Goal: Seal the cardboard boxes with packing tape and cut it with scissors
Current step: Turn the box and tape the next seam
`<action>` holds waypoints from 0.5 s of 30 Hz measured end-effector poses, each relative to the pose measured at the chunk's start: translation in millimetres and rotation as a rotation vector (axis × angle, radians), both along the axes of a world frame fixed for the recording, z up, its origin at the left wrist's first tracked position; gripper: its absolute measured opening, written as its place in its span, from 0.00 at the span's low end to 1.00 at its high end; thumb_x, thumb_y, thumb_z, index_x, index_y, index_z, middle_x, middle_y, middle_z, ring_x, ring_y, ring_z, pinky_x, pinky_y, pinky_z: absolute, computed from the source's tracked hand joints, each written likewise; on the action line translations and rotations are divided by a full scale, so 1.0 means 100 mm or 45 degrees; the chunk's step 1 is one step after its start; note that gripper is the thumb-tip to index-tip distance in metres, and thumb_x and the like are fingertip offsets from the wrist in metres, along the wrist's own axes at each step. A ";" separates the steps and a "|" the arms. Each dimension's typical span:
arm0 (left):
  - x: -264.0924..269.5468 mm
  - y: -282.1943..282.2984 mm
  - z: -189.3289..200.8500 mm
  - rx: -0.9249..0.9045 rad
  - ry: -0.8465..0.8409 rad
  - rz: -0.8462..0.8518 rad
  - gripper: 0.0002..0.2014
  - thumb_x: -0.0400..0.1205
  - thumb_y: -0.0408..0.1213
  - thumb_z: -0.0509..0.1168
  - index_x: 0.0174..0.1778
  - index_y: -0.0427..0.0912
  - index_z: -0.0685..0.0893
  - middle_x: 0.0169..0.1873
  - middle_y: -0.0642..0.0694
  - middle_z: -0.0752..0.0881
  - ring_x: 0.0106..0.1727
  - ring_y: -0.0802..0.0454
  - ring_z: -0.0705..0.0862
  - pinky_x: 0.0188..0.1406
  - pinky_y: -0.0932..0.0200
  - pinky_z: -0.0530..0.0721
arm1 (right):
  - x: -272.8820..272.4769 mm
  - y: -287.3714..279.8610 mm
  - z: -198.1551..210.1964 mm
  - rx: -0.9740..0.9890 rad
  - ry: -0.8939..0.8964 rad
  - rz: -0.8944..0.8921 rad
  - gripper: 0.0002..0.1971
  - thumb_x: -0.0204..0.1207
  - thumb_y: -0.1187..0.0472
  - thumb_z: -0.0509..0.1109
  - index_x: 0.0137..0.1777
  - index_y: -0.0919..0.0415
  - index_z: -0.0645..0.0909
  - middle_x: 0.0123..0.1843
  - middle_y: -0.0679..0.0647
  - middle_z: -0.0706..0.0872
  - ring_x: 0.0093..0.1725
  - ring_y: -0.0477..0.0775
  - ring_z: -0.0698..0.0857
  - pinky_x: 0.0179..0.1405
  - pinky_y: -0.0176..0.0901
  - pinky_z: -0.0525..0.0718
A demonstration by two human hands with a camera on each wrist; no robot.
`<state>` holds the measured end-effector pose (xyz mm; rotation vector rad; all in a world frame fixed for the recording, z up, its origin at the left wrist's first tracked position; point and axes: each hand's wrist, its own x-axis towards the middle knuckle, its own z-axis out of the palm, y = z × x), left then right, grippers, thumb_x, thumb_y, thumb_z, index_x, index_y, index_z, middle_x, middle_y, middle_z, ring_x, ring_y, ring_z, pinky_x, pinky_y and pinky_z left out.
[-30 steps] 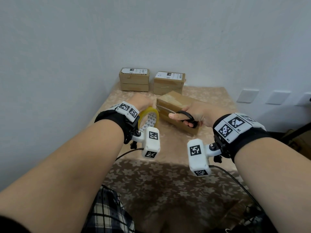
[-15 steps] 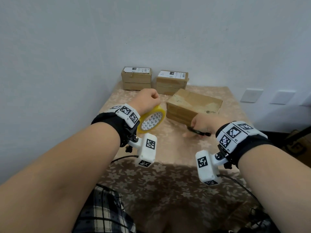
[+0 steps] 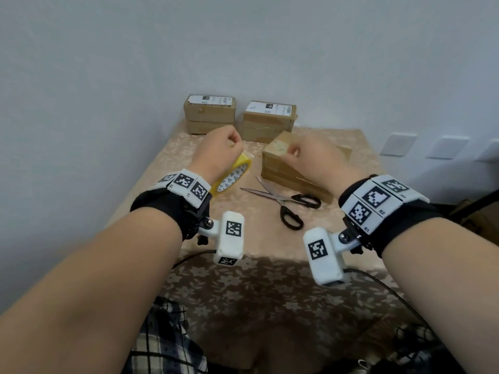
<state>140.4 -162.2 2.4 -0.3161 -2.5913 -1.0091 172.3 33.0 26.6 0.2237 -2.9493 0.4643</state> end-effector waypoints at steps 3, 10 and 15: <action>0.01 0.00 -0.08 0.072 0.027 0.035 0.06 0.82 0.35 0.60 0.44 0.39 0.81 0.44 0.48 0.84 0.47 0.51 0.80 0.44 0.59 0.75 | -0.23 -0.07 -0.12 0.146 0.041 0.074 0.26 0.85 0.45 0.54 0.75 0.61 0.73 0.72 0.62 0.78 0.71 0.61 0.75 0.70 0.54 0.73; -0.08 -0.01 -0.11 0.119 0.021 0.032 0.06 0.81 0.35 0.60 0.44 0.39 0.82 0.44 0.46 0.85 0.49 0.49 0.82 0.52 0.50 0.81 | -0.65 -0.21 -0.56 0.347 -0.179 -0.048 0.31 0.86 0.45 0.47 0.83 0.61 0.55 0.84 0.58 0.58 0.83 0.58 0.59 0.80 0.62 0.54; -0.13 -0.04 -0.13 0.123 0.003 0.011 0.04 0.80 0.35 0.61 0.41 0.43 0.80 0.43 0.47 0.84 0.47 0.49 0.82 0.51 0.50 0.82 | -0.67 -0.21 -0.67 0.461 -0.010 -0.044 0.35 0.81 0.52 0.66 0.82 0.63 0.55 0.81 0.60 0.65 0.80 0.60 0.64 0.79 0.54 0.60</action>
